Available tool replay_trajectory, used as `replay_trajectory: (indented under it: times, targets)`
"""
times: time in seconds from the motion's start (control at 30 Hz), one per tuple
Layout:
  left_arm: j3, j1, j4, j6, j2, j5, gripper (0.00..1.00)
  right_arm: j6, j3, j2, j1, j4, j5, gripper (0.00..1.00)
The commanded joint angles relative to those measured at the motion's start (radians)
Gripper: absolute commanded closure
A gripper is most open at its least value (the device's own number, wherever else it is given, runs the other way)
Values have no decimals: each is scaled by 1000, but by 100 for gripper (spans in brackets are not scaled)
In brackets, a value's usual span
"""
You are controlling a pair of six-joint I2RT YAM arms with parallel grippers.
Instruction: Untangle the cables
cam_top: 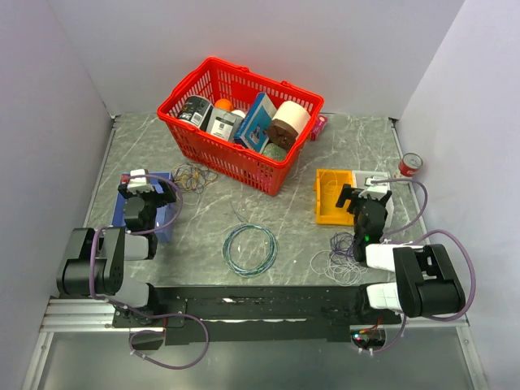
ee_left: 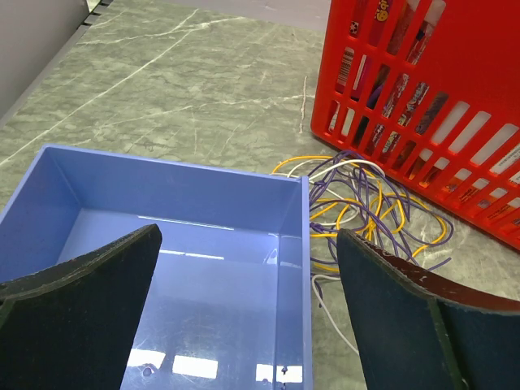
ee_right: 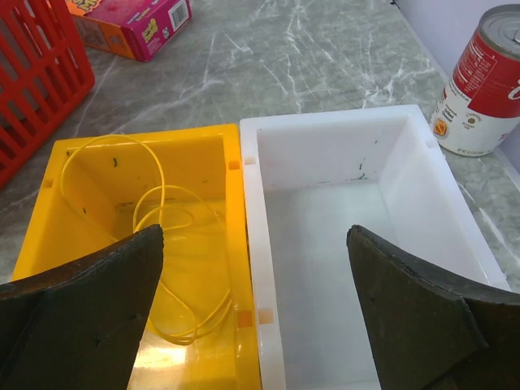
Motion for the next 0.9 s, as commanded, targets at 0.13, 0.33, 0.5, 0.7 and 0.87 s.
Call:
replay_trajectory:
  times: [0.13, 0.33, 0.5, 0.7, 0.87]
  targets:
    - [5, 1, 37, 3, -3, 30, 4, 0, 161, -198, 0, -337, -34, 0]
    - [65, 3, -134, 12, -64, 67, 4, 59, 312, -386, -2, -705, -155, 0]
    - [364, 10, -632, 78, -74, 198, 4, 89, 431, -428, 3, -874, -263, 0]
    - [563, 12, -999, 297, -118, 486, 4, 79, 537, -393, 50, -954, -299, 0]
    - [790, -135, -1468, 736, -14, 419, 4, 42, 557, -361, 116, -931, -288, 0]
